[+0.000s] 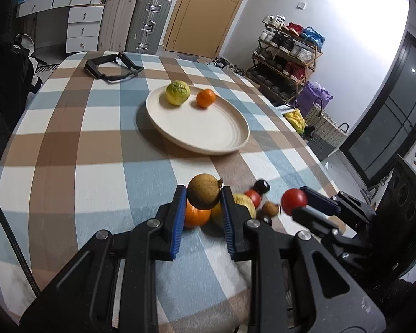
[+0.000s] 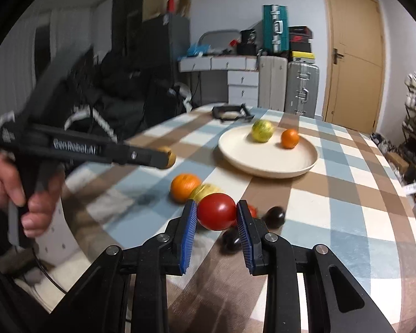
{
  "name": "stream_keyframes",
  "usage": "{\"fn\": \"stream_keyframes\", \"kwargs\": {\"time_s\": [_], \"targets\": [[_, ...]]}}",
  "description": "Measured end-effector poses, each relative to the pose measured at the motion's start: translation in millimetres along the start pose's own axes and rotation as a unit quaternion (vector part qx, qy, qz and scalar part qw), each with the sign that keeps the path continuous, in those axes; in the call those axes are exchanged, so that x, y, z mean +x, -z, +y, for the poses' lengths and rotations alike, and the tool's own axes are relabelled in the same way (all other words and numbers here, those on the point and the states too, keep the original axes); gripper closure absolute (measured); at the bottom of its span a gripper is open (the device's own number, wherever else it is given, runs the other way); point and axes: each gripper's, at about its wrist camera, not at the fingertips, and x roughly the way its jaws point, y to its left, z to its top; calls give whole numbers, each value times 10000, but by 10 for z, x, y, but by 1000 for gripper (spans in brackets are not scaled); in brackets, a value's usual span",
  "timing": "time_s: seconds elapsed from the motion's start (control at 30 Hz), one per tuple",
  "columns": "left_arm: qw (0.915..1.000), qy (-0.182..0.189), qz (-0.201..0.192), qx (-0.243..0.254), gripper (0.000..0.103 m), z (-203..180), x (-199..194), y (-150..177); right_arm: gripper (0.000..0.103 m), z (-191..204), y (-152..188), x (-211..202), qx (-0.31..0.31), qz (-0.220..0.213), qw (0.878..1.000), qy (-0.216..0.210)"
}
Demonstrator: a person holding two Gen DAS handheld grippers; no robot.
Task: Organize fruits
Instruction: 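Grasp the brown kiwi with the left tool while the right tool grasps a tomato, then place the kiwi and tomato on the cream plate and open both tools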
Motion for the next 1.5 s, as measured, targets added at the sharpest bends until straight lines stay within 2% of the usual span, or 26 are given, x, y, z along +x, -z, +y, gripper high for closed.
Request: {"fn": "stream_keyframes", "kwargs": {"time_s": [0.2,0.43,0.67,0.87,1.0,1.17,1.5], "targets": [[10000,-69,-59,3,81,6,148,-285,73,-355,-233,13,451,-231,9986,-166],[9999,-135,-68,15,81,58,432,-729,73,-818,-687,189,848,-373,9953,-288],[9995,-316,-23,-79,81,252,809,-1179,73,-1222,-1226,544,1183,-369,9881,-908],[9990,-420,113,-130,81,470,1167,-1441,73,-1492,-1588,1011,1320,-157,9858,-1022],[9988,-401,270,-20,81,570,1418,-1575,73,-1636,-1681,1421,1471,225,9832,-1056],[9987,-340,391,41,81,666,1627,-1683,73,-1663,-1680,1813,1334,555,9855,-890],[9975,-335,612,97,81,685,1826,-1589,73,-1753,-1557,2270,1393,999,9819,-803]]}}
